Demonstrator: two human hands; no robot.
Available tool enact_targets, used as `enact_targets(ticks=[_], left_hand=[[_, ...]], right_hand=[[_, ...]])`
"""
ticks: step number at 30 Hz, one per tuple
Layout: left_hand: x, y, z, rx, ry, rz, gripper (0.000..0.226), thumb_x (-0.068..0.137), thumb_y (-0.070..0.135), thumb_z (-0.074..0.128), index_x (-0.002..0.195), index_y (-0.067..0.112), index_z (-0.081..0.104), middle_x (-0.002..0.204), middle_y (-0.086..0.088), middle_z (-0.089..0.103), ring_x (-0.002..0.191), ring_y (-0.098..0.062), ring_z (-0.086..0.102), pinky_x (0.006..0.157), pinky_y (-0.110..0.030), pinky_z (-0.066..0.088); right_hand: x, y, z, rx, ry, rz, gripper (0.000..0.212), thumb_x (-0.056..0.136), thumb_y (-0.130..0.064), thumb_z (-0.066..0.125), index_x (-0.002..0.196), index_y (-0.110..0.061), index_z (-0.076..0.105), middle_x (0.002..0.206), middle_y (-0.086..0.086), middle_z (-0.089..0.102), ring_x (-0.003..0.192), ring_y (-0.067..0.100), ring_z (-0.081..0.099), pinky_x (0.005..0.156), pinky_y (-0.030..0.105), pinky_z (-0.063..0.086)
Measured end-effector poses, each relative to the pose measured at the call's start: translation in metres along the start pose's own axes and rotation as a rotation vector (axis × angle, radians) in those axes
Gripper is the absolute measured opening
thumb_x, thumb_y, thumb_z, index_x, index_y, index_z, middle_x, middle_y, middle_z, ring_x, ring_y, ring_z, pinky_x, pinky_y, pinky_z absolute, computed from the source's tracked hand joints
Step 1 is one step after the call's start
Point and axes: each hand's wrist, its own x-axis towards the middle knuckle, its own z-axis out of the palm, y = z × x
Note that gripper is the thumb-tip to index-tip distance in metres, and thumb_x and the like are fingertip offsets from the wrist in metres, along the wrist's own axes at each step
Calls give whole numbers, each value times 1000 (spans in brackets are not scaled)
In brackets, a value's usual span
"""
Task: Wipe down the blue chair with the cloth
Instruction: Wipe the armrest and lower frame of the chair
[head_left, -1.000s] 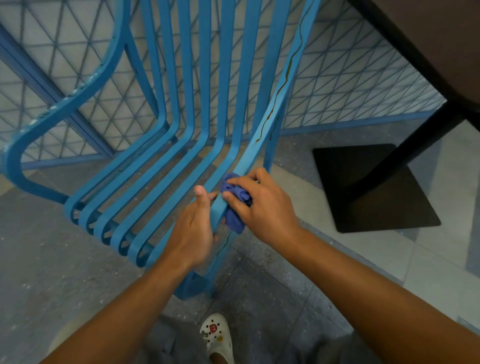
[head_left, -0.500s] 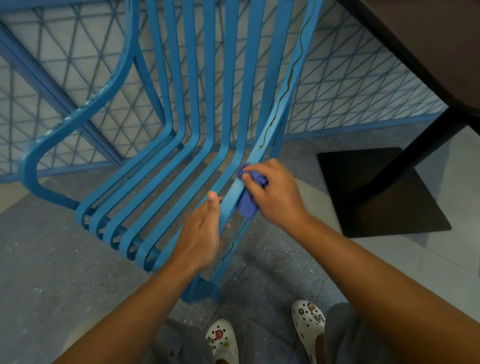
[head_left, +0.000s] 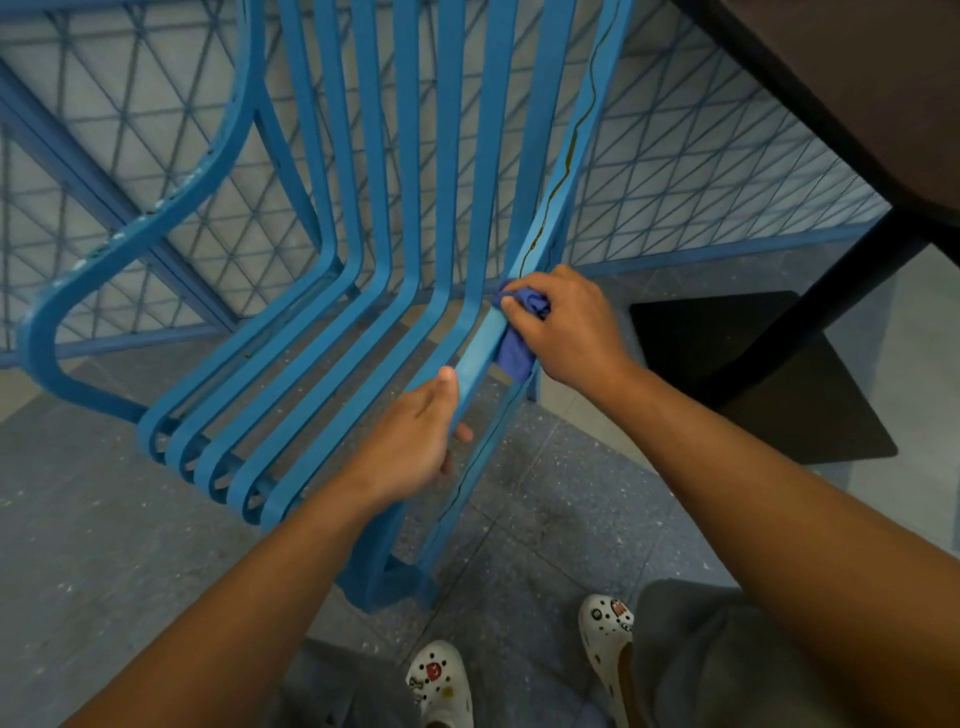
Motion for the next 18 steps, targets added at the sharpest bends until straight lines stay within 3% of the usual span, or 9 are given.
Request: enact_targets(ticks=[3, 6, 8, 10, 12, 15, 18], left_hand=[[24, 16, 4, -70, 0, -24, 71, 103, 63, 14, 136, 16, 56, 88, 1, 73, 54, -12, 64, 51, -29, 51], [38, 34, 6, -121, 16, -41, 59, 103, 63, 12, 109, 22, 55, 76, -10, 73, 52, -18, 65, 58, -44, 59], [43, 39, 7, -128, 25, -42, 52, 102, 65, 11, 97, 31, 51, 69, -11, 73, 51, -20, 65, 58, -44, 59], [46, 38, 9, -89, 39, -28, 60, 101, 67, 9, 83, 32, 53, 72, -17, 72, 51, -22, 67, 58, -45, 59], [49, 35, 11, -67, 61, -22, 75, 101, 67, 7, 98, 19, 65, 77, -15, 72, 51, -21, 66, 56, -42, 59], [51, 33, 12, -105, 55, -24, 77, 100, 67, 7, 136, 18, 55, 86, -10, 72, 54, -20, 64, 53, -32, 53], [50, 34, 11, -165, 31, -29, 84, 98, 69, 4, 132, 18, 60, 89, -12, 71, 56, -21, 62, 53, -31, 52]], right_hand=[[-13, -1, 2, 5, -29, -42, 17, 95, -40, 66, 107, -31, 75, 93, -1, 60, 87, 17, 60, 73, 33, 47], [-29, 4, 3, 4, -42, -91, 16, 94, -39, 68, 107, -31, 75, 88, -3, 58, 82, 14, 58, 69, 31, 44], [-31, 6, 5, 10, -36, -106, 16, 93, -38, 69, 106, -31, 75, 87, -3, 59, 81, 15, 59, 68, 31, 45], [-26, 7, 5, 12, -33, -127, 15, 93, -39, 69, 104, -31, 75, 86, -3, 58, 80, 14, 58, 68, 31, 46], [-14, 9, 4, 34, 1, -113, 13, 93, -37, 69, 102, -31, 76, 87, -4, 60, 81, 12, 58, 70, 31, 47], [7, 12, -1, 73, 73, -24, 11, 94, -33, 69, 101, -31, 76, 94, -2, 64, 86, 13, 61, 76, 33, 50], [6, 9, 3, 71, 69, -7, 11, 94, -31, 68, 101, -30, 76, 95, -1, 63, 87, 14, 61, 76, 33, 50]])
